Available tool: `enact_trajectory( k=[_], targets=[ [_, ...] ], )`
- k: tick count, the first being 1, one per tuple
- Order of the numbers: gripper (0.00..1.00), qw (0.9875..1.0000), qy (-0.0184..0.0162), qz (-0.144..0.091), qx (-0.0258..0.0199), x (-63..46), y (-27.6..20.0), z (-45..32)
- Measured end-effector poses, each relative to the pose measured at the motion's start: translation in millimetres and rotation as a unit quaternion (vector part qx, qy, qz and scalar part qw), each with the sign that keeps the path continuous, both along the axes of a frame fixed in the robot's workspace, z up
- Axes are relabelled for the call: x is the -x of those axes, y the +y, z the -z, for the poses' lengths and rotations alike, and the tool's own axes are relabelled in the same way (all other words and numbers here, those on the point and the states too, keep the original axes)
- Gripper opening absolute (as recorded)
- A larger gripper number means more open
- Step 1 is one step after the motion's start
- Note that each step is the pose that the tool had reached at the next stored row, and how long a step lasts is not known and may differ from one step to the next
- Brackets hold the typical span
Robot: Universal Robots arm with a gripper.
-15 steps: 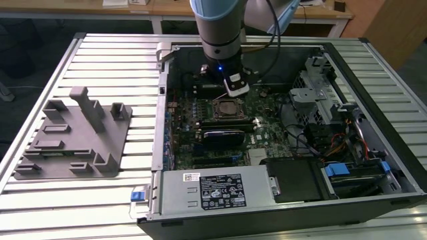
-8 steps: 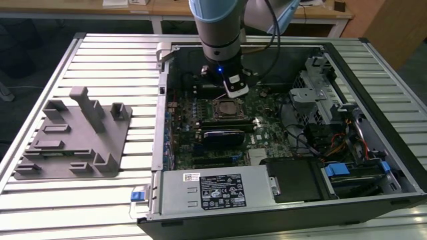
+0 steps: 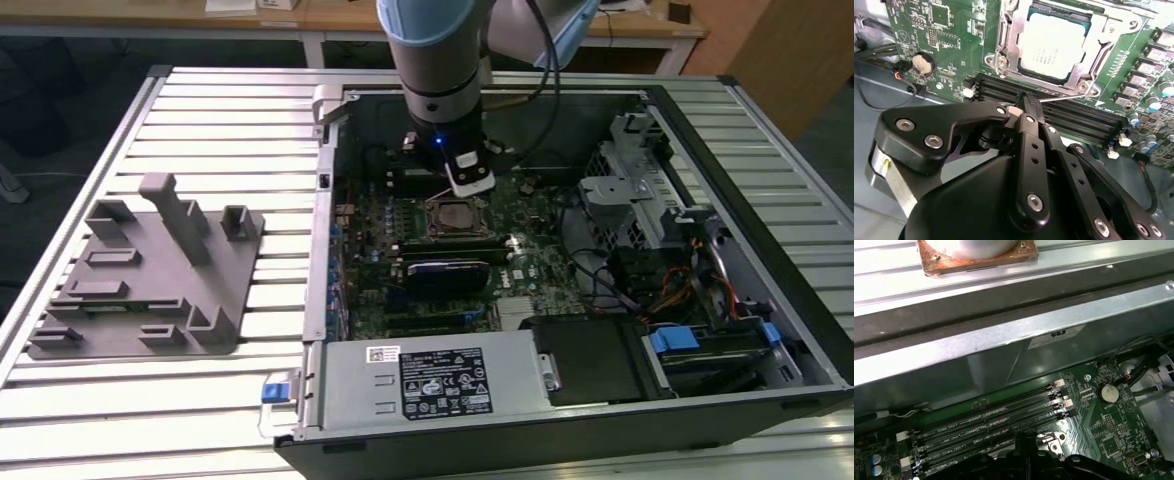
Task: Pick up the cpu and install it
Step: 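Install the first cpu locking lever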
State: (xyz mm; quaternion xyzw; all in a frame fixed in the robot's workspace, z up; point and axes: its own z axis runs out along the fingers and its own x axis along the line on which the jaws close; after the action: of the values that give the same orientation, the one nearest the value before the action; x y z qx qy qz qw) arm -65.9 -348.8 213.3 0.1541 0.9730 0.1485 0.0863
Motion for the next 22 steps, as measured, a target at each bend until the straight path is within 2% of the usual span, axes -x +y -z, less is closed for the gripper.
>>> enact_trajectory(
  k=[8, 22],
  targets=[
    [0.11, 0.9999, -0.0002, 0.015, 0.0000, 0.0, 1.8, 2.6],
    [0.11, 0.9997, -0.0007, 0.023, 0.0000, 2.5, 6.4, 7.1]
  ],
)
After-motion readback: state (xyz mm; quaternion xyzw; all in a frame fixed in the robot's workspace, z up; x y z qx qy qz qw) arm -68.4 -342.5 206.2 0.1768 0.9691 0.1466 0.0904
